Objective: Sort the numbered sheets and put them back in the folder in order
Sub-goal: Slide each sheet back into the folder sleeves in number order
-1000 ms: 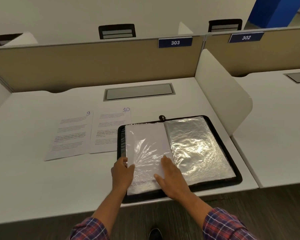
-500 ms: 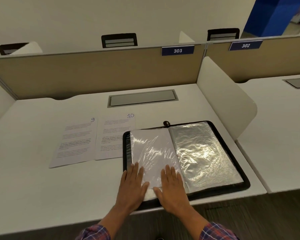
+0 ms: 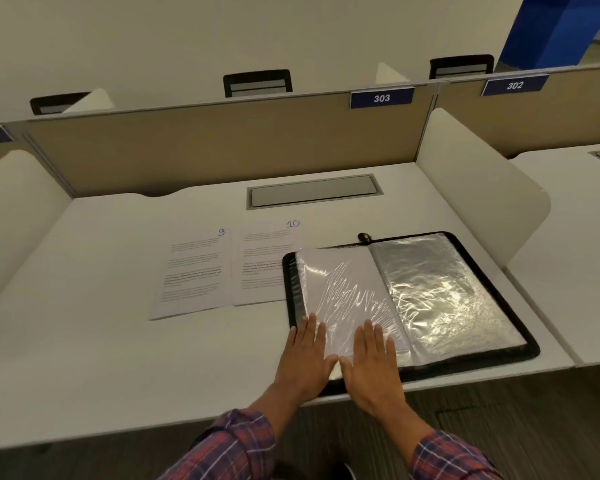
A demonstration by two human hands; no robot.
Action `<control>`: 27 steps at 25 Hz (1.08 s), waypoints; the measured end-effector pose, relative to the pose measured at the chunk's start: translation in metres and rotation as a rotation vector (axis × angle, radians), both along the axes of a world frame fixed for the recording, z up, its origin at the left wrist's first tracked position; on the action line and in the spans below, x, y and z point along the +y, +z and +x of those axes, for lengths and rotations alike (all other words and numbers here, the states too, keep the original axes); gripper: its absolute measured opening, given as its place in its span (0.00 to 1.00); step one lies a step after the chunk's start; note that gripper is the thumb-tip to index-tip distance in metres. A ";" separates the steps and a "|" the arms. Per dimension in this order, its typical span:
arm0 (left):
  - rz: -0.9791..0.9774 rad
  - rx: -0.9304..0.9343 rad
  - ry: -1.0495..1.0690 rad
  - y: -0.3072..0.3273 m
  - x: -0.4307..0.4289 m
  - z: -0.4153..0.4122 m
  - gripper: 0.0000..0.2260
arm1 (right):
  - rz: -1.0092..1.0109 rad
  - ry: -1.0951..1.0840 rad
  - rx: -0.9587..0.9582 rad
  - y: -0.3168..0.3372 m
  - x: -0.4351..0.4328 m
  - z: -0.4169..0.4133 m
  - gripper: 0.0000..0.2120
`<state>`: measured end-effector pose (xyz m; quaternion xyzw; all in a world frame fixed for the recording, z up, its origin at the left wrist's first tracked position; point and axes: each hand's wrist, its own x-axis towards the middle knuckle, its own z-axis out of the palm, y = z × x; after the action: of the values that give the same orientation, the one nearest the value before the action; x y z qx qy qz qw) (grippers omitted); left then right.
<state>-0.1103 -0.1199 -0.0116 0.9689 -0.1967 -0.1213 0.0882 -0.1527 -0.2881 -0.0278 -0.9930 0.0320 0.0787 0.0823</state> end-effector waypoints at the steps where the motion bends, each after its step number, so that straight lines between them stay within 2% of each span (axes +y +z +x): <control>1: -0.004 -0.001 -0.010 0.002 0.003 0.000 0.44 | 0.010 0.013 0.006 0.001 0.003 -0.001 0.41; 3: 0.001 -0.003 -0.036 0.008 0.015 -0.001 0.42 | 0.020 0.042 -0.037 0.003 0.015 -0.003 0.40; 7: -0.035 0.003 -0.011 0.008 0.052 0.003 0.30 | 0.057 0.094 -0.076 0.008 0.054 -0.001 0.38; 15: -0.127 -0.056 0.279 0.008 0.201 0.045 0.29 | 0.076 0.138 -0.048 0.018 0.174 0.055 0.34; 19: -0.188 -0.071 0.436 0.008 0.280 0.080 0.29 | 0.144 0.182 -0.016 0.019 0.243 0.090 0.37; 22: -0.286 -0.002 0.599 0.008 0.323 0.109 0.28 | 0.191 0.205 0.015 0.019 0.291 0.116 0.44; 25: -0.392 0.017 0.679 0.012 0.340 0.133 0.26 | 0.143 0.208 0.101 0.016 0.322 0.132 0.48; 27: -0.518 0.073 0.758 0.013 0.345 0.153 0.25 | 0.079 0.184 0.119 0.018 0.337 0.138 0.47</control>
<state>0.0427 0.2250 0.0019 0.9137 0.1509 -0.0616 0.3723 -0.0144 0.0492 -0.0100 -0.9813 -0.0577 0.1459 0.1116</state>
